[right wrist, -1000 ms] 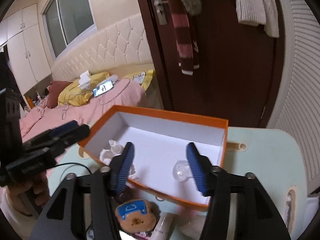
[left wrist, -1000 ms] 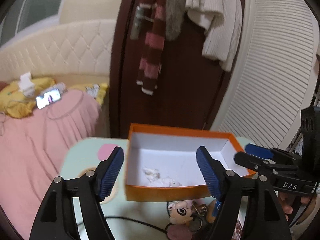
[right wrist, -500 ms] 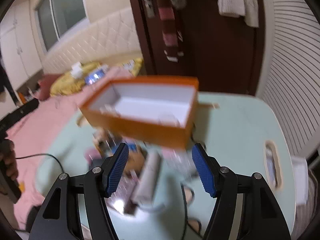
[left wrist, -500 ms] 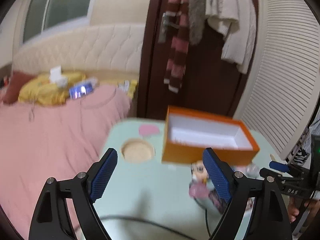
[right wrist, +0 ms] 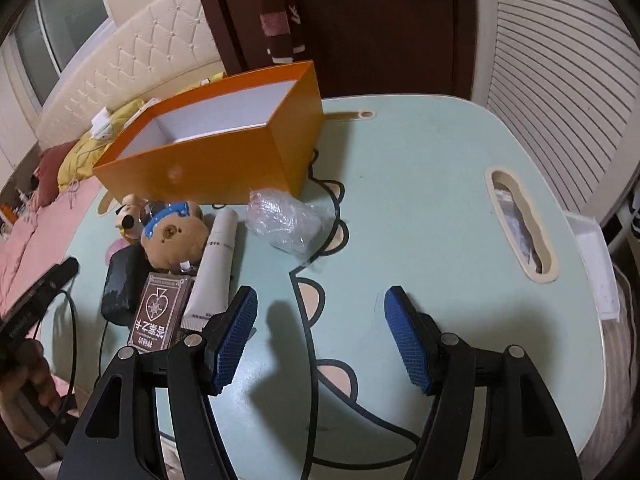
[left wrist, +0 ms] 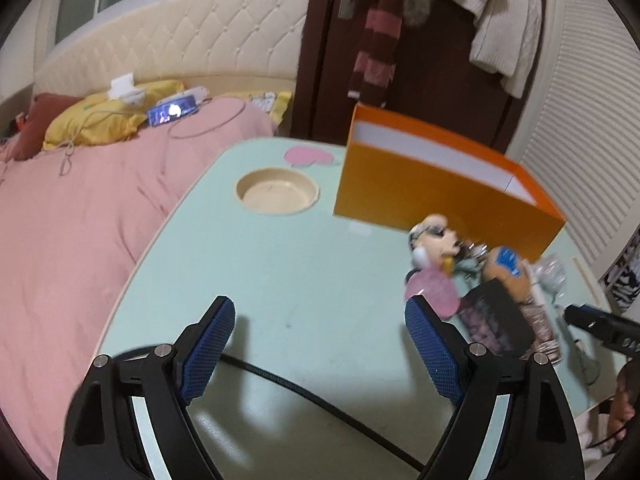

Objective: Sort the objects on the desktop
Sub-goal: 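Withdraw both tools from the box back over the table, then grasp the pink heart with the left tool while the right tool grasps the plastic bag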

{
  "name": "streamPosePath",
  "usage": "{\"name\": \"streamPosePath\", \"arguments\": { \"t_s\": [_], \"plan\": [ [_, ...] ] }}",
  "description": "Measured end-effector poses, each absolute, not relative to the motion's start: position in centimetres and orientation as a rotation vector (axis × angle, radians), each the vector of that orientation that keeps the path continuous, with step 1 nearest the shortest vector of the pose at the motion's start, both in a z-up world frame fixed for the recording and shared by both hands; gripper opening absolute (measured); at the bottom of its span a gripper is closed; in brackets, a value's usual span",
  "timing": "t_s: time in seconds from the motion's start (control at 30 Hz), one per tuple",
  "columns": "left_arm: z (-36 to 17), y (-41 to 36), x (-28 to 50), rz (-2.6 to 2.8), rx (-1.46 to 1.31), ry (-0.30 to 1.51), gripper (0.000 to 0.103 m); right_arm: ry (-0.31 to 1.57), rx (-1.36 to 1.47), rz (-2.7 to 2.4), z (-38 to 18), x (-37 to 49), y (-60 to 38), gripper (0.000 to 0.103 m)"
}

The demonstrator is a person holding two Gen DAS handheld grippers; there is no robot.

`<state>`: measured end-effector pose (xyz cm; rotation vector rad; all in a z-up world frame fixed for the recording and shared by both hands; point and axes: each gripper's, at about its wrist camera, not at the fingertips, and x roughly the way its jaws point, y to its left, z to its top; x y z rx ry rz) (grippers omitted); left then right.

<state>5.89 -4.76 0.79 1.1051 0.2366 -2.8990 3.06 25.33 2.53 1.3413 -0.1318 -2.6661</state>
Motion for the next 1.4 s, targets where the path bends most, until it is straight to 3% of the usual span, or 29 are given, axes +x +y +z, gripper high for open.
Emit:
{"name": "streamPosePath", "arguments": {
  "t_s": [0.07,0.2,0.37,0.43,0.47,0.5,0.83,0.93,1.13,1.27,1.4],
  "plan": [
    [0.3,-4.2,5.9,-2.899,1.096,0.181,0.091,-0.094,1.344,-2.672,2.6,3.2,25.0,0.068],
    [-0.1,-2.8,5.7,-2.886,1.122,0.024,0.096,0.044,1.346,-2.674,1.9,3.3,23.4,0.082],
    [0.0,-2.9,5.8,-2.877,1.124,0.029,0.097,0.14,1.326,-2.662,1.5,3.7,22.4,0.086],
    [0.0,-2.9,5.9,-2.877,1.124,0.028,0.097,0.135,1.336,-2.665,1.3,3.5,22.7,0.091],
    [0.1,-2.5,5.8,-2.871,1.123,0.028,0.098,0.131,1.345,-2.668,1.2,3.4,22.8,0.1],
    [0.3,-2.1,5.8,-2.866,1.122,0.028,0.098,0.126,1.354,-2.671,1.1,3.3,23.0,0.103],
    [2.2,-2.3,5.7,-2.969,1.101,0.214,0.096,0.128,1.349,-2.673,0.9,3.3,22.6,0.103],
    [2.6,-1.1,4.5,-2.999,1.145,0.165,0.083,0.131,1.346,-2.672,0.8,3.2,22.7,0.103],
    [2.0,1.4,2.1,-3.043,1.249,0.079,0.073,0.133,1.344,-2.671,0.9,3.2,22.8,0.103],
    [1.5,2.2,1.2,-3.044,1.293,0.007,0.04,0.133,1.342,-2.67,1.0,3.2,22.8,0.103],
    [1.6,2.1,1.4,-3.063,1.267,-0.022,0.037,0.135,1.34,-2.67,1.0,3.3,22.7,0.103]
  ]
}}
